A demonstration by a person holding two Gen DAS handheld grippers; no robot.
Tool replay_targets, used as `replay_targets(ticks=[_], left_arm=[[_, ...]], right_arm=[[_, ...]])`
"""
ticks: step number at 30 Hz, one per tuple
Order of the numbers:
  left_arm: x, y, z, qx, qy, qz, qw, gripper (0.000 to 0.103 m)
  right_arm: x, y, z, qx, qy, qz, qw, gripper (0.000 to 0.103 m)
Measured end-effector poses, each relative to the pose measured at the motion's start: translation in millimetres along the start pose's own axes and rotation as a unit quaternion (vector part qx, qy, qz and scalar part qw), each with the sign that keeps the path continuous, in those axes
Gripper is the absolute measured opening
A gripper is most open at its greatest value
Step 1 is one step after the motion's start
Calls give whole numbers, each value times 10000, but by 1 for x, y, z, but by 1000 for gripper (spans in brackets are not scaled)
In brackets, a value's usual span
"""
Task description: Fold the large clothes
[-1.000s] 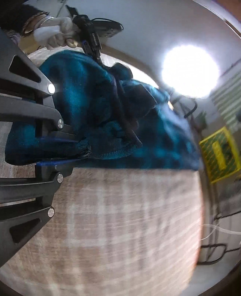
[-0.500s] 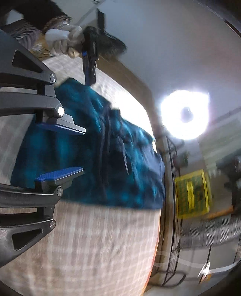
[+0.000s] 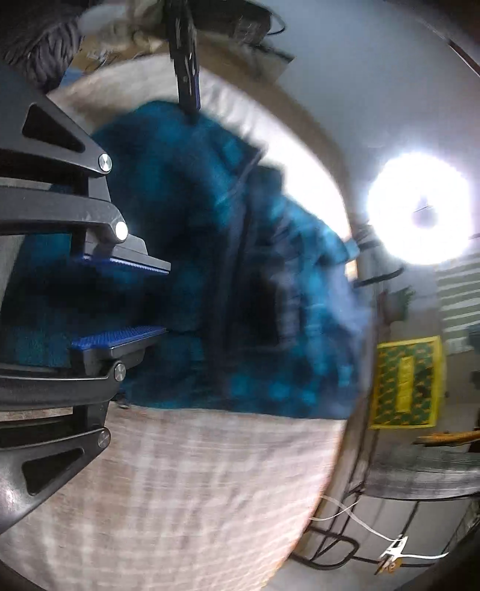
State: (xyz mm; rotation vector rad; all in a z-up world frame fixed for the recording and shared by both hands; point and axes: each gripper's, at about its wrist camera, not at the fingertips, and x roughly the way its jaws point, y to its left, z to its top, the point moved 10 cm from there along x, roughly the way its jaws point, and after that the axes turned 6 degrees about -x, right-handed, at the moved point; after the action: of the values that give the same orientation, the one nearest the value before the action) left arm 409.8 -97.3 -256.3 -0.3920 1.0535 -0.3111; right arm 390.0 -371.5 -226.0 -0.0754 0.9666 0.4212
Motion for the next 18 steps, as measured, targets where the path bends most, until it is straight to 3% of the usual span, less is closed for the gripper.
replay_targets(ticks=[2,5,10,13,14,16,18], left_arm=[[-10,-18,9,232,-168,-225,9993,29],[0,-39,18,337,-93,-369,9987,29],[23,-53,21,246,142,-554,9981,29],[29,-54,24,339,78,-374,9987,29],[34,-51,26,391,28,-241,9989,29],[44,-44,25,463,51,-52,9989,29],[58,-32,23,731,62,354,9967,29]], right_arm=[[-13,3,17,43,-295,189,9994,35],[-6,19,39,-16,-388,593,9975,35],[34,21,52,-288,-162,311,9990,29],[73,-35,44,139,434,-745,9962,31],[81,-52,36,476,583,-806,9939,32],[75,-59,36,797,458,-486,9946,30],[51,-55,45,656,169,-366,9970,34]])
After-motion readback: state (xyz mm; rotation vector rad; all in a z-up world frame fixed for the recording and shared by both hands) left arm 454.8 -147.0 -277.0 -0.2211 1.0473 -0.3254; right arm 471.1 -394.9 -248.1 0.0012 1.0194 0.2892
